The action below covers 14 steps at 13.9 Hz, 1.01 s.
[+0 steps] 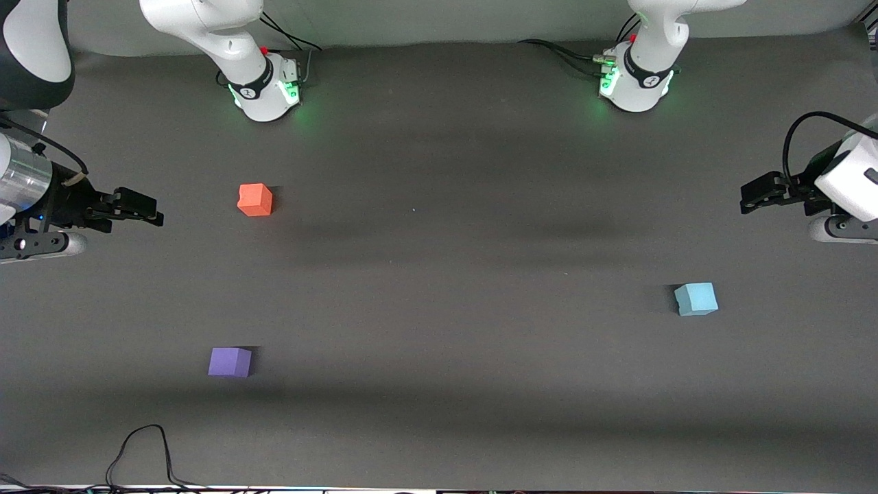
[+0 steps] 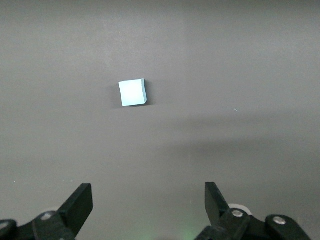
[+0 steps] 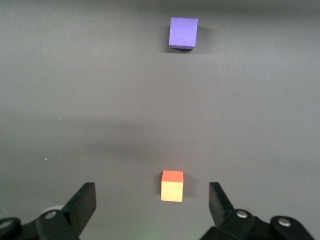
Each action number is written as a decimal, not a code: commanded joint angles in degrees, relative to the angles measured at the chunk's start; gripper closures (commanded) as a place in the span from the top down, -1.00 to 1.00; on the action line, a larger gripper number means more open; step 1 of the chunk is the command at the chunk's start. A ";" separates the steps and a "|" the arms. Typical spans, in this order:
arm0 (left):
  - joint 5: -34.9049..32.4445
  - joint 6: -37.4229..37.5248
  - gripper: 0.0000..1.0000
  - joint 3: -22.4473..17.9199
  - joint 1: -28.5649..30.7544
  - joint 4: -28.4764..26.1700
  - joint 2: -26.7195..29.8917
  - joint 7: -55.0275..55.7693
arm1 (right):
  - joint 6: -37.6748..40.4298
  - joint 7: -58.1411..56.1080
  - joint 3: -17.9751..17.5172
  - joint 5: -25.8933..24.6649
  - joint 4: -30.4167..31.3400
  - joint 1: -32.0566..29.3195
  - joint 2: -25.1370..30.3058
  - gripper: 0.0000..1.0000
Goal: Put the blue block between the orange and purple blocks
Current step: 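Reach the left gripper down over the light blue block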
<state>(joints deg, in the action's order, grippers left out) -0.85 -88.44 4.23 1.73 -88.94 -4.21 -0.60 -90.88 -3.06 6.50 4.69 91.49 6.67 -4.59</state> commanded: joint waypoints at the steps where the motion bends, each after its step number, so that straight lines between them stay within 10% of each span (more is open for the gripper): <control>1: 0.59 -0.68 1.00 -0.81 -0.94 -1.85 1.40 0.78 | 0.44 1.22 0.35 0.85 1.14 0.63 1.51 1.00; 8: -0.20 -2.95 1.00 -1.51 2.39 -2.63 -0.89 -1.67 | 0.62 1.13 0.35 0.93 1.14 0.63 1.34 1.00; 14: -1.52 -25.87 1.00 -1.51 4.95 -20.63 -1.76 -2.48 | 0.18 1.13 0.26 0.93 1.06 0.63 0.81 1.00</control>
<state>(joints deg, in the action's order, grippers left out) -1.46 -107.39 2.59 6.75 -102.53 -6.87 -2.49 -90.86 -3.06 6.49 4.82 91.90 6.74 -4.56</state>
